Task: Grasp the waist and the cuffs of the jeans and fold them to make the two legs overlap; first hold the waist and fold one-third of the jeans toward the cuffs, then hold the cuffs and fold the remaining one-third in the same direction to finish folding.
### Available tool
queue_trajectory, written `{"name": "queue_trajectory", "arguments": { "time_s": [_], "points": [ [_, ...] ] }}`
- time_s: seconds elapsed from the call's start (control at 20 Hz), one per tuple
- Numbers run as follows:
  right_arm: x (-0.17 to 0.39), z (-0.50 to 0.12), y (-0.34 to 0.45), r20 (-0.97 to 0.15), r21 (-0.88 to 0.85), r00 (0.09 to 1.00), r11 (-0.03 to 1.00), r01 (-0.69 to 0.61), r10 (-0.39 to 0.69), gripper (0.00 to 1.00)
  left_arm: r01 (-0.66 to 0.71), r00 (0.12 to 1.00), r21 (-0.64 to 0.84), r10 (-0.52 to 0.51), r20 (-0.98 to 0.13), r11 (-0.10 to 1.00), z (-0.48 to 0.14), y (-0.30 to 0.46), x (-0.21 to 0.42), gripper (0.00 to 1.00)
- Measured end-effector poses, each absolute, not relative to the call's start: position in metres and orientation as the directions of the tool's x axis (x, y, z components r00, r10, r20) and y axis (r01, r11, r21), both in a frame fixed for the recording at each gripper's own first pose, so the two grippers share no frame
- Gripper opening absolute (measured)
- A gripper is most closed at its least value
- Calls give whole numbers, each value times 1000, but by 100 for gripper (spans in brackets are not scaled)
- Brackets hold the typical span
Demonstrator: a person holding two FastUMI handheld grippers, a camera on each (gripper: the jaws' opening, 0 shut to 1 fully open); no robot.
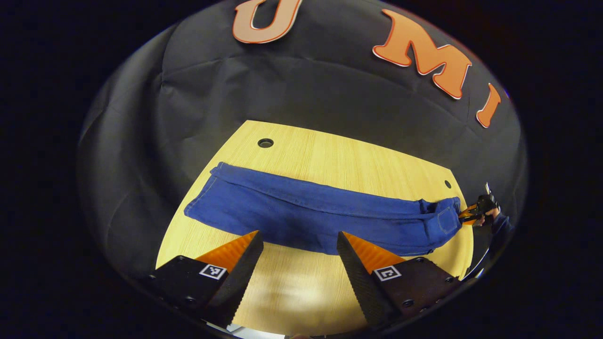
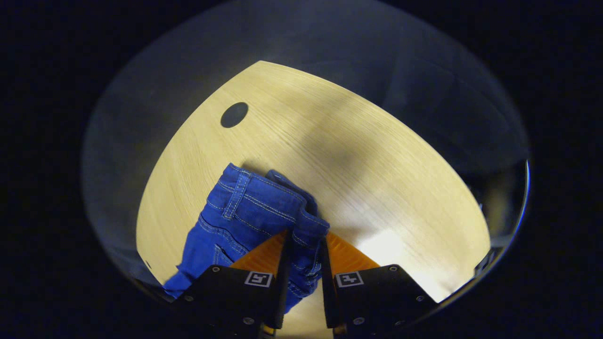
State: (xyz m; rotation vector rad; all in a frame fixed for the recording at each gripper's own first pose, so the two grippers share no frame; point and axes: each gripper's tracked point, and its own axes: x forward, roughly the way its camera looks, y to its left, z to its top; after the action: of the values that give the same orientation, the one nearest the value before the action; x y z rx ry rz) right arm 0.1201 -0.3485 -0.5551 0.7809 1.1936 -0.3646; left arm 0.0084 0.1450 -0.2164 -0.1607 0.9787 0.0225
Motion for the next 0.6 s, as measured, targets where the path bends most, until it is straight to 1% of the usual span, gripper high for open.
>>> {"name": "queue_trajectory", "arguments": {
  "time_s": [0.05,0.1,0.15,0.2,0.25,0.3,0.35,0.4,0.45,0.5,0.6],
  "points": [
    [115,-551,-347,-918,376,358,655,656,169,37,-96,559,-124,-50,-828,988,-215,146,8,97],
    [113,-551,-342,-911,399,364,633,664,192,39,-91,565,-125,-52,-823,988,-216,145,9,94],
    [114,-555,-350,-897,422,413,582,695,156,34,-83,572,-119,-50,-818,989,-216,145,12,94],
    [112,-538,-347,-887,444,428,569,692,173,21,-75,574,-116,-52,-817,990,-217,146,12,97],
    [113,-543,-342,-881,452,441,578,679,172,8,-66,574,-118,-59,-817,991,-217,146,12,94],
    [101,-535,-343,-881,448,447,585,676,157,9,-58,574,-121,-66,-816,991,-216,146,12,97],
    [92,-530,-339,-878,455,447,593,665,173,9,-48,572,-126,-76,-816,991,-215,145,11,97],
    [92,-523,-337,-862,480,479,568,669,165,9,-42,574,-128,-81,-815,991,-215,145,12,97],
    [89,-515,-333,-850,501,496,558,662,176,13,-34,576,-134,-91,-813,990,-214,144,12,97],
    [89,-505,-330,-836,520,520,552,652,174,8,-31,582,-137,-94,-808,990,-214,144,13,97],
    [86,-488,-330,-810,542,566,565,622,154,9,-20,589,-147,-107,-801,989,-213,144,14,97]
  ]
}}
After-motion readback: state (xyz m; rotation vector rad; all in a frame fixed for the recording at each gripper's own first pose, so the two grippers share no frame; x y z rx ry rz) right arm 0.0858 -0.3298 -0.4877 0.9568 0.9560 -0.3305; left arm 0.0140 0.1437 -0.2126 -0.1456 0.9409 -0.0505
